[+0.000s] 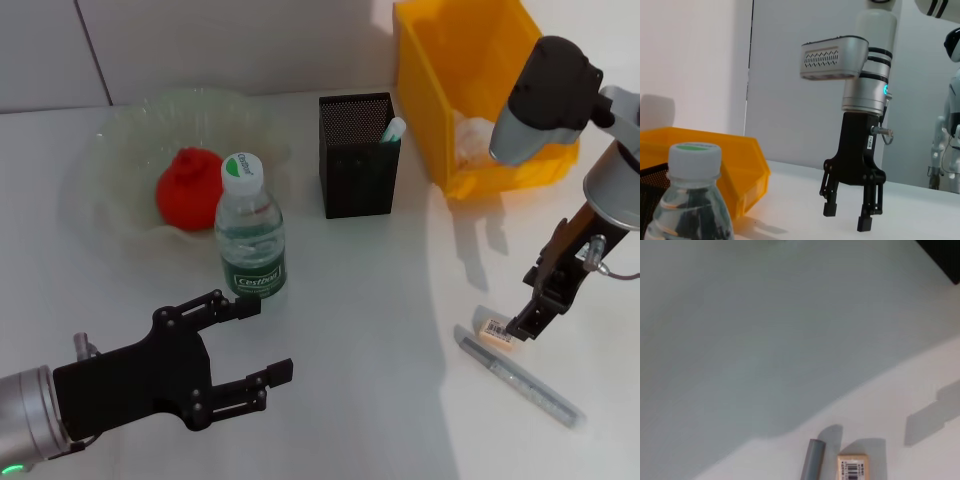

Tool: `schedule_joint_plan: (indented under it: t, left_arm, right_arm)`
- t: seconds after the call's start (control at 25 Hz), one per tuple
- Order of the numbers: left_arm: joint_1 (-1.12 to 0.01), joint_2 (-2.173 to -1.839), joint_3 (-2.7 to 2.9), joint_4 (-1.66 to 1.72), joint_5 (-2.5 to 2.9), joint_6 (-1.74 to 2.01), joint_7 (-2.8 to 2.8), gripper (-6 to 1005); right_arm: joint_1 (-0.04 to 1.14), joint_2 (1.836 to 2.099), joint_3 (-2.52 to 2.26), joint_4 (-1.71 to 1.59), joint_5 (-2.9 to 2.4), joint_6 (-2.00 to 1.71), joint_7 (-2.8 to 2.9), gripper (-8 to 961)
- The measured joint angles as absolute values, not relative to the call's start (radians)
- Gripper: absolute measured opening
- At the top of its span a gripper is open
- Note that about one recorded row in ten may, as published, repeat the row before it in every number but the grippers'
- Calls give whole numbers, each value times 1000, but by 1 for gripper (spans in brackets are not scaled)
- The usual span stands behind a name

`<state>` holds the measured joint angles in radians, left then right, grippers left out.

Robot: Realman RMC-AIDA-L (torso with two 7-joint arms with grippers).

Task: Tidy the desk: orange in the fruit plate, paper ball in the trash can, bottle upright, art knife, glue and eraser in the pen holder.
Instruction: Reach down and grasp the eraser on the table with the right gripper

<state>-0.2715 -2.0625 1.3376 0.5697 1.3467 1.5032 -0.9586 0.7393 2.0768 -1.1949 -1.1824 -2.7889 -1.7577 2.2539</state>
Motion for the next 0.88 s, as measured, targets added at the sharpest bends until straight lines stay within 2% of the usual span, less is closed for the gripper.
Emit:
schedule_joint_plan:
  t: [0.88]
  left_arm:
    - [-274,-2063,1347,567,1347,1506,-959,786]
  right_arm:
    - [698,2084,-1343,-1173,-2804,-1650,2301,752]
